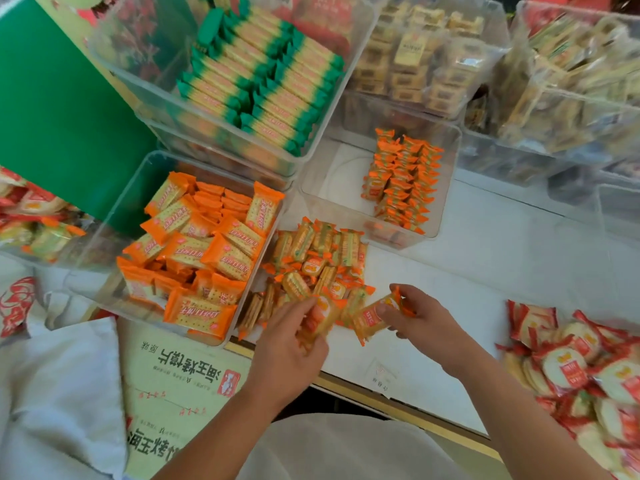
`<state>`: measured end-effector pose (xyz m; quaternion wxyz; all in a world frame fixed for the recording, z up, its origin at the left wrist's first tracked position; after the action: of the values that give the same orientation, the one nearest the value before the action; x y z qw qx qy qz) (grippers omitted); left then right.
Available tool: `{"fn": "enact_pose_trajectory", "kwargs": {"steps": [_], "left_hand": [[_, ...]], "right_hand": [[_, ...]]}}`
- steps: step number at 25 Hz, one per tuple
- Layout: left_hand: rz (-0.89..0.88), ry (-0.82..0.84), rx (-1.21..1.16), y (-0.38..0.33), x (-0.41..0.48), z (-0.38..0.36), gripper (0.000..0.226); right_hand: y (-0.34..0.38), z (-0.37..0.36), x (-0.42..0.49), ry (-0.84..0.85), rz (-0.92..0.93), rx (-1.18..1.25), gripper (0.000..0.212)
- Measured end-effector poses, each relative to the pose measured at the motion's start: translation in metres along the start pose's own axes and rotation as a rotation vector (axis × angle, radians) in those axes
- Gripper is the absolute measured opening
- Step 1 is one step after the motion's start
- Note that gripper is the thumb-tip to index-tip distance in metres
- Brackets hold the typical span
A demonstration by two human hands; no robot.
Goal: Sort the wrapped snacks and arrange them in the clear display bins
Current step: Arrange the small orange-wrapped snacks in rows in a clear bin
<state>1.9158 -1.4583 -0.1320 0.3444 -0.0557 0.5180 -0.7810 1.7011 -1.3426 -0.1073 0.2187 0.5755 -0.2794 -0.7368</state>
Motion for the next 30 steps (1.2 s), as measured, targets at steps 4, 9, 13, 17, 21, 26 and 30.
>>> {"fn": "enact_pose_trajectory", "kwargs": {"steps": [4,9,13,17,21,26,30], "left_hand": [[-0.168,0.163,-0.12,-0.069,0.029,-0.032,0.05],[-0.263,0.157,-0.019,-0.103,0.057,-0.051,0.049],[-0.297,0.208,-0.138,-0.129,0.087,-0.055,0.05],[-0.359,0.171,-0.148,-0.148,0.119,-0.047,0.051],[-0.223,0.194,-0.255,-0.145,0.156,-0.03,0.048],[-0.06,0.245,-0.342,-0.125,0.2,-0.008,0.042],[-0.013,0.009,-0.19,-0.105,0.238,0.017,0.026]], "right_hand": [[0.013,0.028,-0.006,0.049,0.035,0.057,0.035],[0.022,0.07,-0.018,-0.023,0.013,0.129,0.028],[0.045,0.098,-0.027,-0.009,0.068,0.151,0.057],[0.067,0.118,-0.023,0.079,0.215,0.06,0.028],[0.092,0.139,-0.002,-0.012,0.321,-0.043,0.043],[0.117,0.15,0.048,-0.023,0.35,-0.09,0.058],[0.142,0.164,0.103,-0.094,0.382,-0.189,0.07]]}}
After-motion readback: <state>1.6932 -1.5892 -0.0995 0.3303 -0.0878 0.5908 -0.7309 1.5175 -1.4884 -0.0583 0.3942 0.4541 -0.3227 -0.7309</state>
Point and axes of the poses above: each hand's wrist, its own x-axis towards the middle knuckle, its own z-axis out of the back of the hand, y = z × x, the point moved 5 cm from there along x, towards the middle knuckle, and after that the axes turned 13 degrees about y, right-handed, at the moved point
